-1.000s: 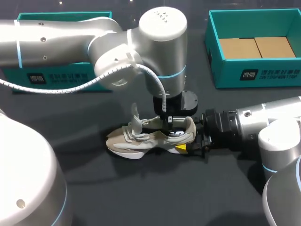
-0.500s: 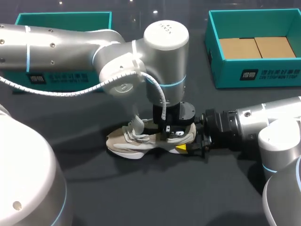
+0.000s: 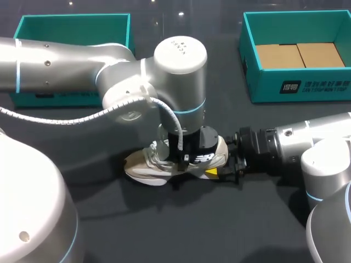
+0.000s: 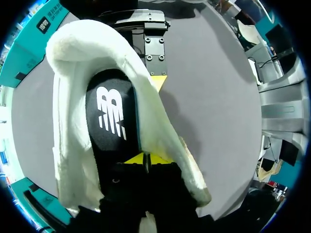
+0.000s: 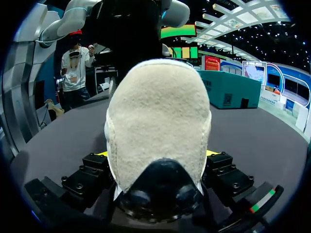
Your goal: Take the shoe out of the shoebox, open the shoe tongue, remove and reinsert the insole, then place the shoe into the shoebox
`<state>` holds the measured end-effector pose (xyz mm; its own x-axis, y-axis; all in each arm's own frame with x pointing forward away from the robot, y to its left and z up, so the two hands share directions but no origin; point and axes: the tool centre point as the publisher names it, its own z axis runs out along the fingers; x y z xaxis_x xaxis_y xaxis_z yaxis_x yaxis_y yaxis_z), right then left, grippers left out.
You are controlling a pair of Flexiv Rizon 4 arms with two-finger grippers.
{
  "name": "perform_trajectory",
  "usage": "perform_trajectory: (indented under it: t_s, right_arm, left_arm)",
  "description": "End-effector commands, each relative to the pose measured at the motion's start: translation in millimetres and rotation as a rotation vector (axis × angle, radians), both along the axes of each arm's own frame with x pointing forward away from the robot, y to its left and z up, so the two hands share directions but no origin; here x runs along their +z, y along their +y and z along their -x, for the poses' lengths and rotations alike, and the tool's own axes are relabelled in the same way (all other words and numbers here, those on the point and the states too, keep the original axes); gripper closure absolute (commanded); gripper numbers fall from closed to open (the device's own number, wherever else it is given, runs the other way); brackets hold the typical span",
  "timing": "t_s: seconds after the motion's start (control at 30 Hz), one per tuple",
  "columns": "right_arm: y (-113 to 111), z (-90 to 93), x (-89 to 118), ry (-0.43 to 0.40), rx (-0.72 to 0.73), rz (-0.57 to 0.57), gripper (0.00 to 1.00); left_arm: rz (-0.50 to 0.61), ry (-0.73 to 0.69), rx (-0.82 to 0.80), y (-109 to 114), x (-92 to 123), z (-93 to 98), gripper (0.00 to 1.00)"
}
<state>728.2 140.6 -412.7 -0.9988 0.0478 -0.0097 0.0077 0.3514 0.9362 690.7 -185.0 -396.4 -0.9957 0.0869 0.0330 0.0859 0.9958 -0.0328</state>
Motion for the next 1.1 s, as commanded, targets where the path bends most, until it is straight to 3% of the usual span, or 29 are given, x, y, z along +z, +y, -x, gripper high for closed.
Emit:
perform_trajectory:
  t_s: [0.03, 0.17, 0.73, 0.93, 1.07, 1.1]
  right_arm:
    - [-0.4, 0.1, 0.6, 0.000, -0.003, 0.004, 1.00]
    - [-0.4, 0.1, 0.6, 0.000, -0.003, 0.004, 1.00]
    - [-0.4, 0.1, 0.6, 0.000, -0.003, 0.004, 1.00]
    - [-0.4, 0.1, 0.6, 0.000, -0.003, 0.004, 1.00]
    - [-0.4, 0.1, 0.6, 0.000, -0.003, 0.004, 1.00]
    - [-0.4, 0.1, 0.6, 0.000, -0.003, 0.004, 1.00]
  left_arm:
    - [-0.007, -0.033, 0.004, -4.3, -0.4, 7.2, 0.73]
    - [-0.009, -0.070, 0.007, -10.4, -1.3, 3.0, 0.64]
    - [-0.055, -0.166, 0.066, -24.0, -30.4, -28.8, 0.62]
    - [-0.072, -0.177, 0.127, -16.7, -32.0, -42.2, 0.76]
    - [-0.076, -0.171, 0.156, -10.2, -30.2, -50.5, 0.97]
    - [-0.077, -0.172, 0.158, -9.4, -30.0, -51.5, 0.98]
